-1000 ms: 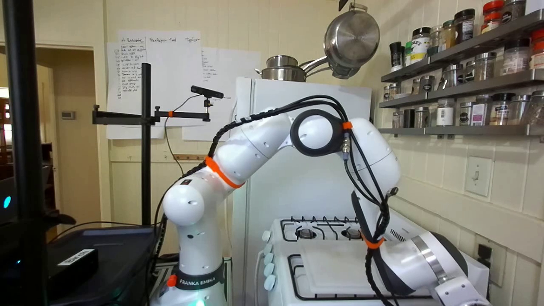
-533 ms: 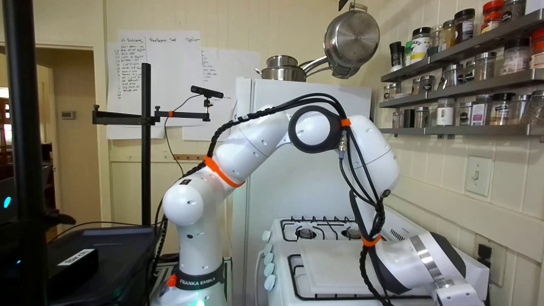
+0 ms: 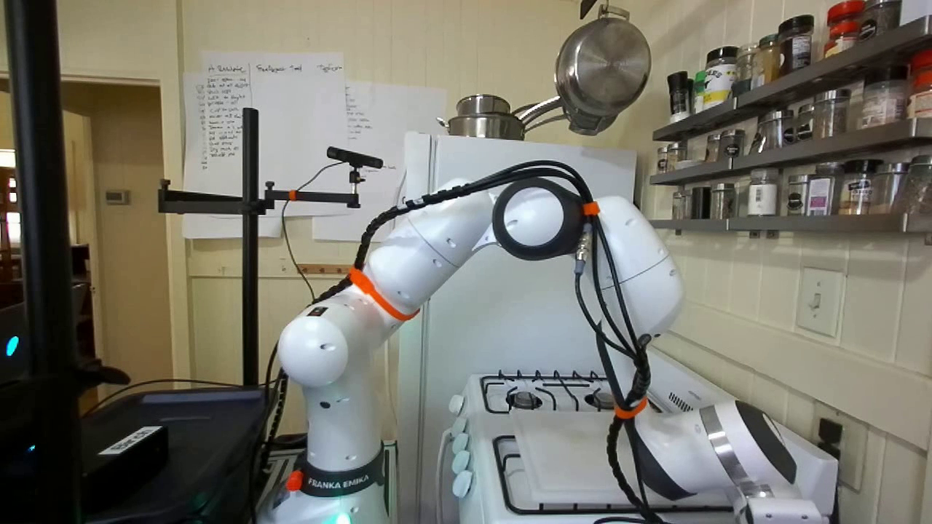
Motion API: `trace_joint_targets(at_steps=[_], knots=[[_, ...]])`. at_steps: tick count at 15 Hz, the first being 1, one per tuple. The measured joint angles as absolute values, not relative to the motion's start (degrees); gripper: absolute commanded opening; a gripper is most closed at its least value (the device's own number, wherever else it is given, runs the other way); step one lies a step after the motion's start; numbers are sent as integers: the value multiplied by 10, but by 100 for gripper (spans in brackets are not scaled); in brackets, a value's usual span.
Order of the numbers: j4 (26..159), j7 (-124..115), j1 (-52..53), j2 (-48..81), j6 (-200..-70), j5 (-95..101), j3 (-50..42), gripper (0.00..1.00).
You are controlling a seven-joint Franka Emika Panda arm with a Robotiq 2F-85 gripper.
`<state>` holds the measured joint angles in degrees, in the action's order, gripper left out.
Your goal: Pick up the paper bag and place it to the immediate right off the stove
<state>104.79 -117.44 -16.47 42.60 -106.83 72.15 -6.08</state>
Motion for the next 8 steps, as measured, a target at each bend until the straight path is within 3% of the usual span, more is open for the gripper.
trace_joint_targets(at_steps=[8], knots=[[1053, -1079, -165, 426, -1077, 641, -69, 100]])
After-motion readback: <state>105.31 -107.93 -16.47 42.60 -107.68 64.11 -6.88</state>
